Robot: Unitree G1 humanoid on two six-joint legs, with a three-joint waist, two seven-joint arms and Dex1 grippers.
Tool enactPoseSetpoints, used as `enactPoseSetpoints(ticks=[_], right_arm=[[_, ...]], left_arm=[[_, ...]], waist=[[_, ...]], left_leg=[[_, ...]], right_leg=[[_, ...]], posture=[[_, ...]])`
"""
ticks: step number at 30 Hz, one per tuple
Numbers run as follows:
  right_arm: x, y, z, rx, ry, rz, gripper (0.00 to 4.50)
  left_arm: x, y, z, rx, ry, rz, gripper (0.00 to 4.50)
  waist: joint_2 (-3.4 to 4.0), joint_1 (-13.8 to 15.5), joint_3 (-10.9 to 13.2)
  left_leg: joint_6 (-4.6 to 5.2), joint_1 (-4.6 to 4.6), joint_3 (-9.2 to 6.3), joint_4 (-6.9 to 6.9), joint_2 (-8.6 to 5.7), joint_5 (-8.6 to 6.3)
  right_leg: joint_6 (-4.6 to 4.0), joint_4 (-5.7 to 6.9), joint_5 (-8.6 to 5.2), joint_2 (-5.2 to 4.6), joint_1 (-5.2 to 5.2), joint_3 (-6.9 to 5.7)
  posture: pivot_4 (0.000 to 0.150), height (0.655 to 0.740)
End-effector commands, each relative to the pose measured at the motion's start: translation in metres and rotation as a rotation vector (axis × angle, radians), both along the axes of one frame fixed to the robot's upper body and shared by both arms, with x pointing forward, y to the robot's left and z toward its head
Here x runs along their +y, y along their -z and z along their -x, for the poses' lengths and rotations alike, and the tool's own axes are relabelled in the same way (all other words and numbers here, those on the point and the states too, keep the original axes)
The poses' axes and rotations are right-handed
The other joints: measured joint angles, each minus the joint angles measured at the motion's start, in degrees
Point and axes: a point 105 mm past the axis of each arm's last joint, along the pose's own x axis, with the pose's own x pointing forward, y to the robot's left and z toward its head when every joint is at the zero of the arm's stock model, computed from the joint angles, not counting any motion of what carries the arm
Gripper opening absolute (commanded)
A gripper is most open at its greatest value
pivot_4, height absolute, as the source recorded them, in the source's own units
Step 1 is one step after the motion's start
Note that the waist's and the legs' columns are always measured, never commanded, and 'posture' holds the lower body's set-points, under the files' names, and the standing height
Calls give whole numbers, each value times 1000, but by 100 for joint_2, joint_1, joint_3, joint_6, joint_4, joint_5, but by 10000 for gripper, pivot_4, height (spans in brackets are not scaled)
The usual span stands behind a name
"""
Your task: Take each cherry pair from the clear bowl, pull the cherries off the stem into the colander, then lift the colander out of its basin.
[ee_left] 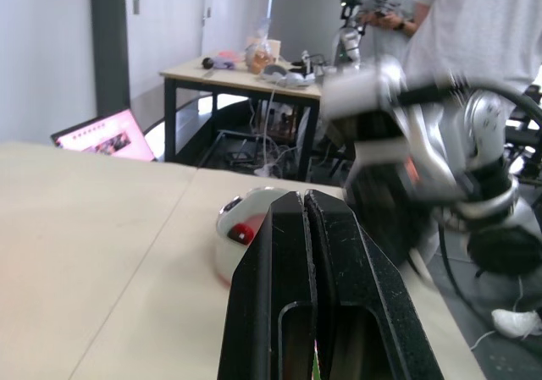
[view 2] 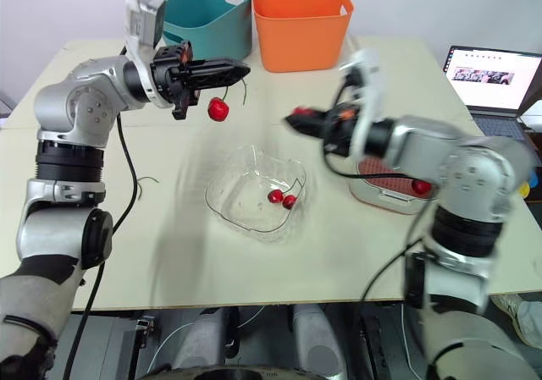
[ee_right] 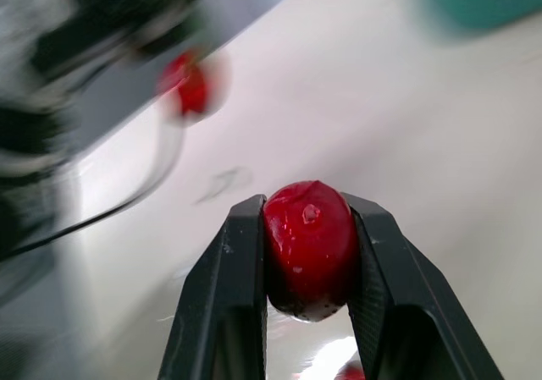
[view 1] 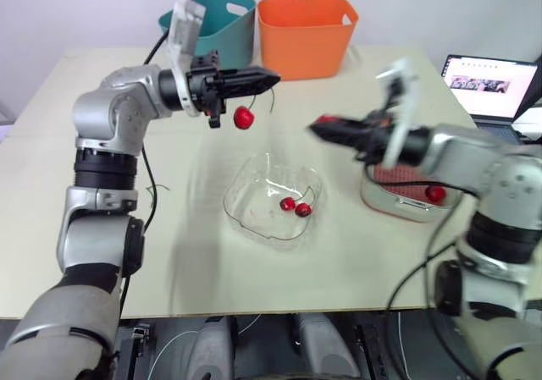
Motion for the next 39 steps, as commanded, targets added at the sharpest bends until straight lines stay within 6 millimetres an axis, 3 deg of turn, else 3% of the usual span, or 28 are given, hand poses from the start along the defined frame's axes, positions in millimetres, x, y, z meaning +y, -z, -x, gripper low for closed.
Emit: enactPoseSetpoints(ticks=[1,7,10,16,21,23,28,36,39], right_arm=[[-42,-2,6,-86,102,132,9103],[-99,31,6,15,255,277,9103],[-110,45,3,41,293,305,9103],[-118,69,-3,62,327,392,28508],[-120,56,-6,34,333,331,44758],[-110,41,-7,0,300,274,44758],[-38,10,2,-16,13,8,44758],[49,10,13,87,-292,-233,44758],[71,8,15,102,-353,-282,44758]], left_arm=[[0,-10,6,-80,-4,7,0],[-5,1,5,-90,-13,-13,0],[-7,9,4,-95,-16,-41,0],[-9,12,2,-101,-19,-54,0],[-7,13,2,-104,-26,-60,0],[-6,10,1,-107,-29,-56,0],[-6,-4,3,-110,-18,-11,0],[-12,-12,13,-89,34,26,0],[-14,-12,16,-90,43,21,0]], waist=[[0,4,0],[0,-40,0],[1,-38,0],[1,-20,0],[1,-14,0],[1,-23,0],[2,-46,1],[2,16,1],[3,4,1]], left_leg=[[1,2,1,1,0,0],[1,18,14,4,1,0],[1,26,17,3,2,0],[1,16,18,4,0,0],[1,15,18,6,-1,0],[1,16,18,6,-1,0],[1,24,16,3,5,0],[1,9,9,10,0,0],[1,10,9,9,1,0]], right_leg=[[2,-1,-1,0,2,1],[-2,7,-2,3,4,15],[-8,8,-8,6,6,18],[0,6,4,5,3,21],[0,6,4,4,5,22],[0,6,4,4,5,22],[1,12,7,12,4,23],[9,9,9,3,5,17],[11,11,11,4,4,17]], posture=[[1500,7400],[1500,7400],[1500,7400],[1500,7400],[1500,7400],[1500,7400],[1500,7400],[1500,7400],[1500,7400]])
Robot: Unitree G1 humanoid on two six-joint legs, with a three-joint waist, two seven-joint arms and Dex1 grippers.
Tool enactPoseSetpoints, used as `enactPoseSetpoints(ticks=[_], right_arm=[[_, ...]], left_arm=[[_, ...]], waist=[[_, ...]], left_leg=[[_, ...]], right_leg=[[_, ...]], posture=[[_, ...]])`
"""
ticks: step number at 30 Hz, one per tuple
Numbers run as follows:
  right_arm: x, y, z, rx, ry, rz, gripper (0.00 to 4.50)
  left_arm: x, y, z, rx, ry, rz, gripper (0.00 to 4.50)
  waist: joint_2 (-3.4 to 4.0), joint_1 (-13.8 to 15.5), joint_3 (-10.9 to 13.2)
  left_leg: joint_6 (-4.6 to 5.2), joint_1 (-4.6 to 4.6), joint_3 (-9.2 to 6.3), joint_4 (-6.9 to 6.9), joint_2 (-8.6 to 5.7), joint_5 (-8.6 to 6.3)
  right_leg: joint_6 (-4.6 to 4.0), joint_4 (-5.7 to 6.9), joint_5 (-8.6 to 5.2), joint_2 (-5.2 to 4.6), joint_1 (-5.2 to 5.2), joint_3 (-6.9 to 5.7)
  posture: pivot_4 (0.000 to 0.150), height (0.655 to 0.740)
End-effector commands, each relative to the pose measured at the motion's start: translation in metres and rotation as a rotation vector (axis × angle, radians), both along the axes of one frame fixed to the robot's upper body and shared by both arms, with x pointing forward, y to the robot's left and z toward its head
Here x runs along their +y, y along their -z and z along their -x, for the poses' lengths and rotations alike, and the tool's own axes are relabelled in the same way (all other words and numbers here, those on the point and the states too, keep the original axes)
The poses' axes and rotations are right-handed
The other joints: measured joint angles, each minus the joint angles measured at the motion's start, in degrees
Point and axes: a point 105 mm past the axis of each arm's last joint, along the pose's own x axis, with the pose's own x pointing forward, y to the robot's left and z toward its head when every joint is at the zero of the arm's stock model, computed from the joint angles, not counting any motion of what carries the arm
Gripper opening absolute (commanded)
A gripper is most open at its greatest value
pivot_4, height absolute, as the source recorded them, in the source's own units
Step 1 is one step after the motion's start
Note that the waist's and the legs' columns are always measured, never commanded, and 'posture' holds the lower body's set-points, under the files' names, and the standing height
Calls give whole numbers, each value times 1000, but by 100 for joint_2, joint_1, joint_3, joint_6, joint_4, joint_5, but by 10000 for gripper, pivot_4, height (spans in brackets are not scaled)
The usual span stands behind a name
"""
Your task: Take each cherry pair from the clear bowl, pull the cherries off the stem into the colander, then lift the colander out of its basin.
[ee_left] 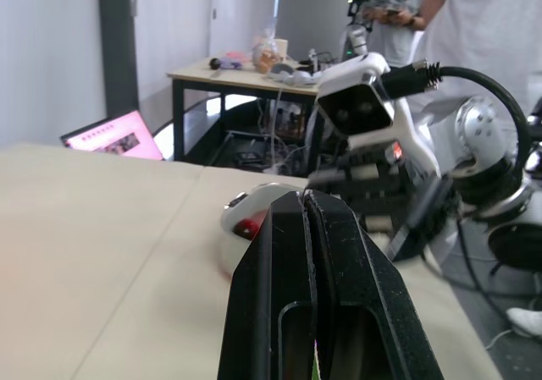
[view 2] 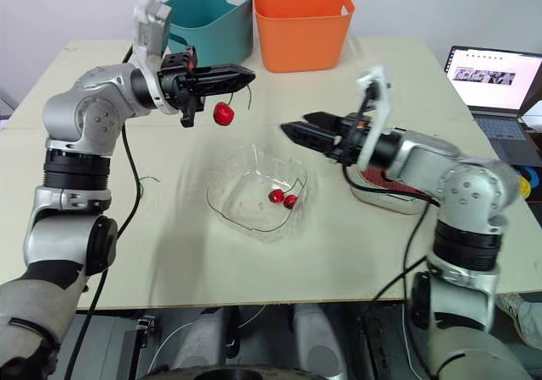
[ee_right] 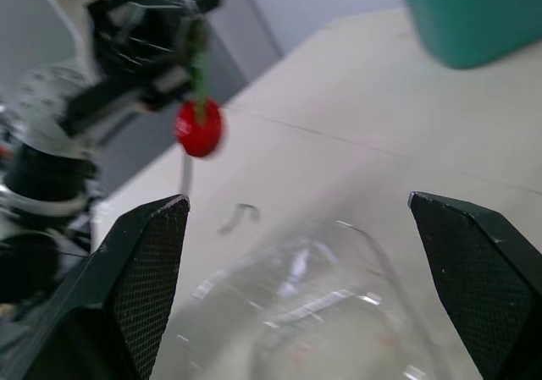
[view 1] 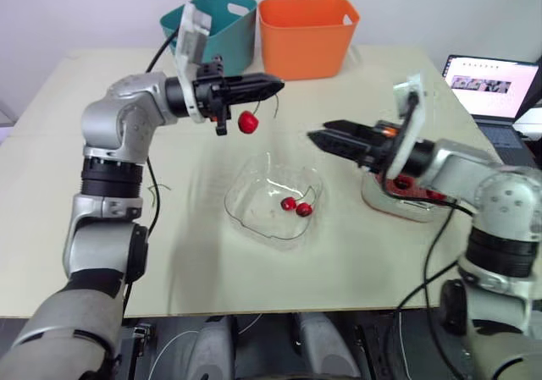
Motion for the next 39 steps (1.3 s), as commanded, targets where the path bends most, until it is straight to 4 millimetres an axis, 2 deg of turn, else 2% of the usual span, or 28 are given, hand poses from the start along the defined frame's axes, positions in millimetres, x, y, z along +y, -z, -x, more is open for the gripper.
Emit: enactPoseSetpoints(ticks=[1,5,9,25,29,36,37,39], right_arm=[[18,-14,6,-34,-60,-51,44758],[49,-18,9,-27,-134,-87,44758],[59,-16,4,-14,-136,-94,44758],[68,-13,-6,-7,-124,-111,44758],[70,-13,-6,-8,-127,-117,35587],[73,-10,-5,-6,-128,-108,9921],[72,-9,-5,-6,-127,-101,7416],[71,-6,-4,-4,-128,-81,6419]], left_arm=[[-3,-14,10,-52,30,15,0],[-5,-14,13,-48,38,17,0],[-7,-13,17,-40,54,20,0],[-11,-11,19,-26,69,25,0],[-12,-10,19,-24,71,24,0],[-10,-11,16,-24,59,22,0],[-9,-11,16,-27,56,22,0],[-7,-13,14,-35,47,24,0]], waist=[[0,-4,0],[1,-35,0],[1,-39,0],[2,-41,0],[2,-41,0],[2,-42,0],[2,-41,0],[2,-41,0]], left_leg=[[0,0,0,-1,0,0],[0,0,-1,-1,0,0],[0,0,-2,-2,2,0],[0,1,-2,-2,2,0],[0,1,-2,-2,2,0],[0,1,-2,-2,2,0],[0,1,-2,-2,2,0],[0,1,-2,-2,2,0]], right_leg=[[0,0,0,0,0,0],[0,0,1,0,-1,-1],[0,3,0,2,-3,-2],[0,3,1,2,-3,-3],[0,3,1,2,-3,-3],[0,3,1,2,-3,-3],[0,3,0,2,-3,-3],[0,3,1,2,-3,-3]], posture=[[1500,7400],[1500,7400],[1500,7400],[1500,7400],[1500,7400],[1500,7400],[1500,7400],[1500,7400]])
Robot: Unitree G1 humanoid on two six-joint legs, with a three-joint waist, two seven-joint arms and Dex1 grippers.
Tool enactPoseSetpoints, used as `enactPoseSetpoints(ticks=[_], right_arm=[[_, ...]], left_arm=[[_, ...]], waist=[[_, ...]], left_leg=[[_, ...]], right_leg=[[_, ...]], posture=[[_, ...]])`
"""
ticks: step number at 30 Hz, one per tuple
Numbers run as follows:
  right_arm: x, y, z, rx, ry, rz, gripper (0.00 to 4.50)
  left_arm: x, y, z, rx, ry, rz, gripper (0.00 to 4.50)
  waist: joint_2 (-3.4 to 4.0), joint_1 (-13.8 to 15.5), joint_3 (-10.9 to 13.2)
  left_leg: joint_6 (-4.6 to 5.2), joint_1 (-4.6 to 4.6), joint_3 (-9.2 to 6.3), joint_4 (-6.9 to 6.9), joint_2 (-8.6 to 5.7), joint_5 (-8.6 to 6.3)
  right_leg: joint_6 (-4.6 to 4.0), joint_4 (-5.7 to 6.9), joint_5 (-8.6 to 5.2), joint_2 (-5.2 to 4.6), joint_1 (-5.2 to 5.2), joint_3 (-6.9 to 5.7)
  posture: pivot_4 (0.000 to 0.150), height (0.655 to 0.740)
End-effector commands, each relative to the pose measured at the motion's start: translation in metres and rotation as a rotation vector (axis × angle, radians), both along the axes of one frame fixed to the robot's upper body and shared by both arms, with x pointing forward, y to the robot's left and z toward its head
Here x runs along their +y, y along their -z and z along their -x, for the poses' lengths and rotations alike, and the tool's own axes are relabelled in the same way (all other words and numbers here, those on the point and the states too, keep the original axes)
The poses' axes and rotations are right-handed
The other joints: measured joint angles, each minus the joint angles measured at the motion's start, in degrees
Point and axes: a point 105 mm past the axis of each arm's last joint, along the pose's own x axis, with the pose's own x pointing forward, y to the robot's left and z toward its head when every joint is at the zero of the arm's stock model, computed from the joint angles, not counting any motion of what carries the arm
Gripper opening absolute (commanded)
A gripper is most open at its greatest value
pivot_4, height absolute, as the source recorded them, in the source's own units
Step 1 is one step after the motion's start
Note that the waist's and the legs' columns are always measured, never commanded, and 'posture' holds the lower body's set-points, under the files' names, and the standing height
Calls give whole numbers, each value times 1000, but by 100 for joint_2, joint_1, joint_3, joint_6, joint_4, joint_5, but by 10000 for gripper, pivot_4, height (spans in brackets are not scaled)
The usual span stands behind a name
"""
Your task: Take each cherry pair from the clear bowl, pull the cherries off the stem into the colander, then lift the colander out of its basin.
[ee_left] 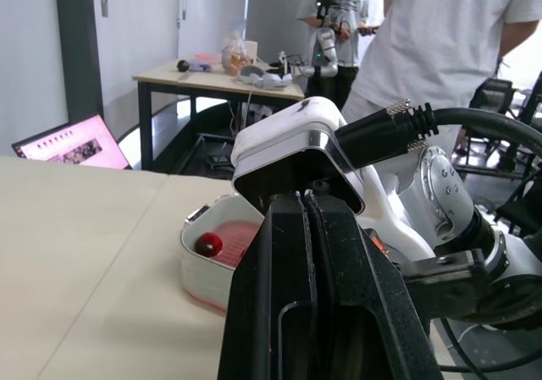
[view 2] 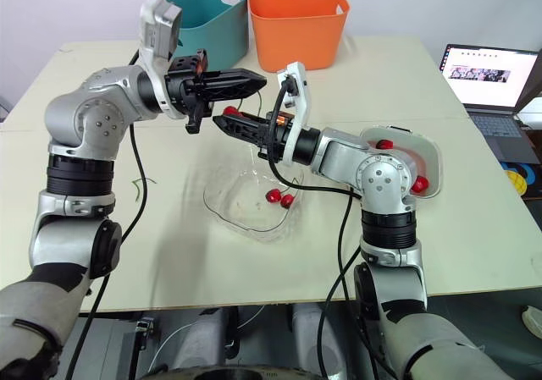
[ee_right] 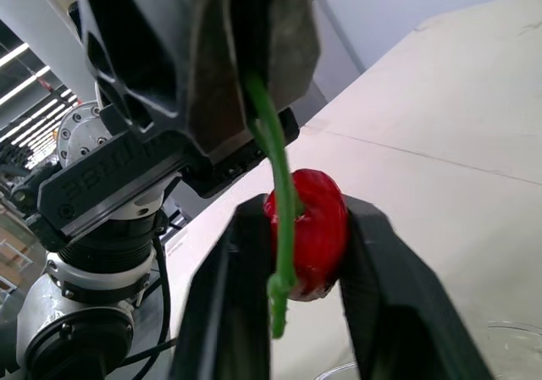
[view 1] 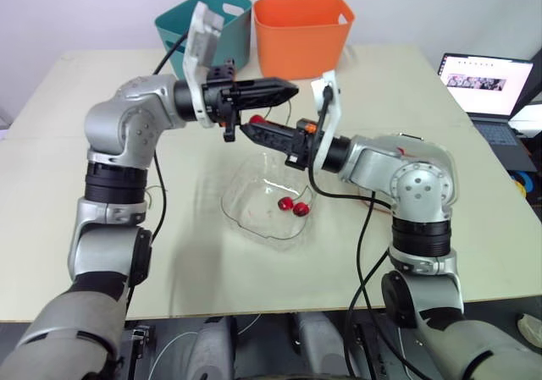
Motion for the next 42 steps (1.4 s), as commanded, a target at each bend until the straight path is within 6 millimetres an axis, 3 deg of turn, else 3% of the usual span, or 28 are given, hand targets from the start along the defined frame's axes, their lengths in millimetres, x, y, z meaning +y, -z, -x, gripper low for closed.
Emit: enactPoseSetpoints(ticks=[1,13,19,21,25,28,30,35,39,42], right_arm=[[1,-6,6,-46,-18,13,6419],[-3,26,23,-30,-53,144,6419],[-15,23,25,-61,-14,155,6419],[-36,9,20,-114,68,158,6419],[-98,-8,10,-206,296,251,6419],[-159,-10,3,-219,495,362,6419],[-192,-1,4,-217,590,485,6419],[-236,26,4,-190,679,686,6419],[-252,37,-4,-196,732,740,6419],[-262,40,-11,-190,792,736,15450]], left_arm=[[3,-14,3,-59,1,18,0],[5,-19,-2,-82,-19,26,0],[6,-13,-4,-85,-30,3,0],[9,-9,-6,-81,-45,-6,0],[16,-2,-9,-75,-76,-22,0],[19,8,-11,-79,-95,-52,0],[21,15,-13,-80,-111,-74,0],[23,24,-18,-80,-130,-96,0],[21,25,-21,-88,-133,-101,0],[20,24,-21,-92,-134,-103,0]], waist=[[0,0,0],[0,2,0],[0,2,0],[0,15,0],[-1,68,0],[-1,104,0],[-1,139,0],[0,120,-1],[0,108,-1],[0,125,-1]], left_leg=[[0,0,0,0,0,0],[0,0,0,0,-1,0],[0,0,0,0,0,0],[0,-1,0,1,-1,0],[0,-2,1,2,-4,0],[0,-1,3,1,-4,0],[0,0,3,1,-4,0],[0,7,10,2,-3,0],[0,13,17,2,-3,0],[0,12,17,2,-3,0]], right_leg=[[0,0,0,0,0,0],[0,0,0,-1,0,0],[0,0,0,0,0,0],[0,-1,0,-1,0,0],[0,-8,-1,-5,4,0],[0,-12,-1,-5,6,1],[-1,-12,-1,-4,6,1],[-3,-10,-2,-2,7,8],[-3,-7,-2,-1,7,15],[-2,-7,-1,-1,8,15]], posture=[[1500,7400],[1500,7400],[1500,7400],[1500,7400],[1500,7400],[1500,7400],[1500,7400],[1500,7400],[1500,7400],[1500,7400]])
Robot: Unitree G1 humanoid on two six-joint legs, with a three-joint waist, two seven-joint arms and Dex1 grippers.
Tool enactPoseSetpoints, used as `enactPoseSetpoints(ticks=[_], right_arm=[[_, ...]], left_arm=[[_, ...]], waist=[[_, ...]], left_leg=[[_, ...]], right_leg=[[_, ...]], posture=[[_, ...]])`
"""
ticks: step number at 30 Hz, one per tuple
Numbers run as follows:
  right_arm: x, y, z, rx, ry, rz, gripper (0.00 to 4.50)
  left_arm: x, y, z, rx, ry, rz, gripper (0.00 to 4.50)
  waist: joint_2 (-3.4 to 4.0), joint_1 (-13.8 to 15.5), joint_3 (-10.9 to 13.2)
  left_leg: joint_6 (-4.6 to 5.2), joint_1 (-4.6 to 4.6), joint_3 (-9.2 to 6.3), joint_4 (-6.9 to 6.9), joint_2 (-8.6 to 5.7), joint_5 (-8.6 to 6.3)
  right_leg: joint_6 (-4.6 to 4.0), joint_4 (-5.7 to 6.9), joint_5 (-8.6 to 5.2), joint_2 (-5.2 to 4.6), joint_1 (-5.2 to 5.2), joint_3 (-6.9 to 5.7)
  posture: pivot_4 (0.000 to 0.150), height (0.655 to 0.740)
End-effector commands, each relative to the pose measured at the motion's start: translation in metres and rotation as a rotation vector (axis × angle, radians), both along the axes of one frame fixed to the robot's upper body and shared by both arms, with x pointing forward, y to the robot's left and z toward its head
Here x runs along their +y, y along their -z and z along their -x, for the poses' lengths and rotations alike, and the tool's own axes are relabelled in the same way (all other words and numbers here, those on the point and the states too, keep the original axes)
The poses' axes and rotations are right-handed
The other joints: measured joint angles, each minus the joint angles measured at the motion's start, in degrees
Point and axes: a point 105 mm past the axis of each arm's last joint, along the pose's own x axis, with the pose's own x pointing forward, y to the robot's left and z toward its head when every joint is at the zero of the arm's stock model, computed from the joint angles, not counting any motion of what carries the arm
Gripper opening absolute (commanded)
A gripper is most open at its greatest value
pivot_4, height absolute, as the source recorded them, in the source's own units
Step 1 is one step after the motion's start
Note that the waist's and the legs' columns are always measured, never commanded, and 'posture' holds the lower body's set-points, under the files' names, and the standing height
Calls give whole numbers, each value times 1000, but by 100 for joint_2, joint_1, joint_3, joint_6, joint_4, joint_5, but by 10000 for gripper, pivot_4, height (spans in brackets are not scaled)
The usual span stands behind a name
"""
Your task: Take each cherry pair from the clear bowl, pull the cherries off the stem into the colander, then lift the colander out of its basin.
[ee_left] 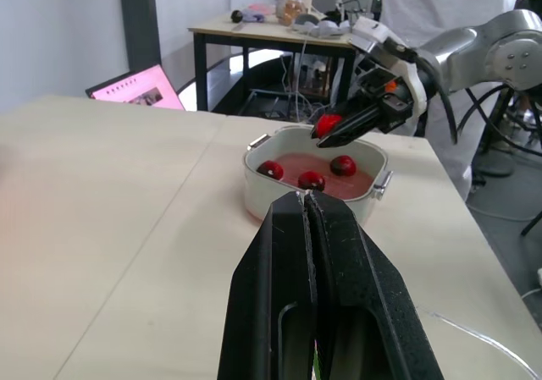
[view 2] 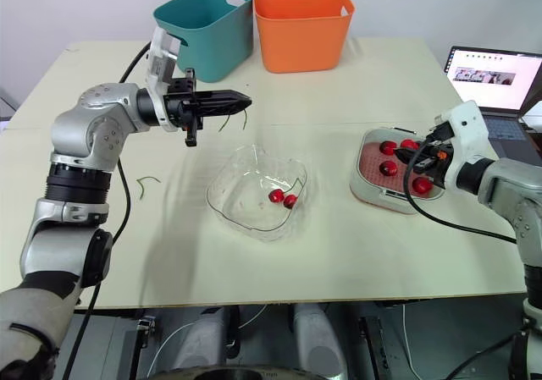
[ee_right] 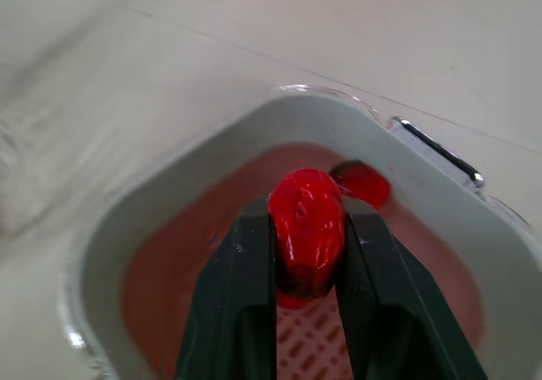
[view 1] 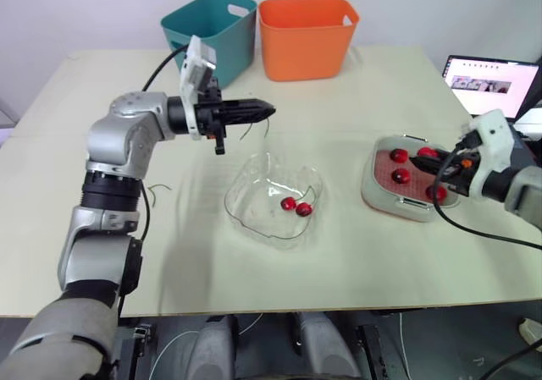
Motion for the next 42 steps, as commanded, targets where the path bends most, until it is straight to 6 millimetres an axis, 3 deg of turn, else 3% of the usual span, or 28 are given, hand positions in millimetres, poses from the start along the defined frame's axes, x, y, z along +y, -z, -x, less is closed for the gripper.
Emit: enactPoseSetpoints(ticks=[1,8,11,12,15,19,24,28,33,41,42], right_arm=[[-10,-11,-6,-66,47,19,18651],[-16,-9,-7,-61,59,15,42869],[-11,-23,-8,-107,45,-22,42869],[-1,-34,-7,-138,4,-56,42869],[67,-58,8,-153,-283,-132,42869],[132,-69,31,-129,-546,-163,42869],[203,-62,60,-36,-815,-120,42869],[243,-50,76,-4,-948,1,42869],[262,-52,77,-53,-1002,50,42869],[263,-49,73,-70,-1014,109,42869],[263,-49,74,-72,-1017,110,43026]], left_arm=[[-2,-11,2,-52,10,4,0],[3,-14,1,-54,-15,7,0],[9,-15,0,-52,-41,13,0],[15,-17,-2,-46,-73,28,0],[49,-17,-7,-4,-204,44,0],[86,4,-4,92,-324,9,0],[138,43,7,345,-474,17,0],[179,71,7,486,-633,69,0],[177,88,-2,566,-651,125,0],[156,120,-19,687,-616,124,0],[154,121,-22,690,-615,130,2124]], waist=[[0,18,0],[0,25,0],[0,10,0],[0,3,0],[3,-120,2],[6,-146,2],[3,-100,1],[3,-79,1],[-3,20,-3],[-7,17,-5],[-7,13,-5]], left_leg=[[0,-1,0,0,-1,0],[0,-2,0,2,-1,0],[0,-2,0,2,-1,0],[0,-1,0,2,-1,0],[0,2,0,-2,2,0],[2,16,-11,-12,8,-1],[1,3,-9,-3,8,-1],[1,-11,-10,5,7,0],[0,-14,-10,7,5,0],[0,-13,-9,10,4,0],[0,-13,-8,8,5,0]], right_leg=[[0,0,0,-1,-1,0],[0,-1,0,-1,1,1],[0,0,0,-1,1,0],[0,0,1,-1,0,1],[2,5,2,3,-4,2],[-1,15,-1,9,2,-5],[-2,16,-1,2,-3,-10],[-21,7,-13,-7,-9,-17],[-22,3,-12,-10,-7,-21],[-5,4,-1,-8,-6,-20],[-5,5,1,-6,-9,-20]], posture=[[1500,7400],[1500,7400],[1500,7400],[1500,7400],[1500,7400],[1500,7400],[1500,7400],[1500,7400],[1500,7400],[1500,7400],[1500,7400]])
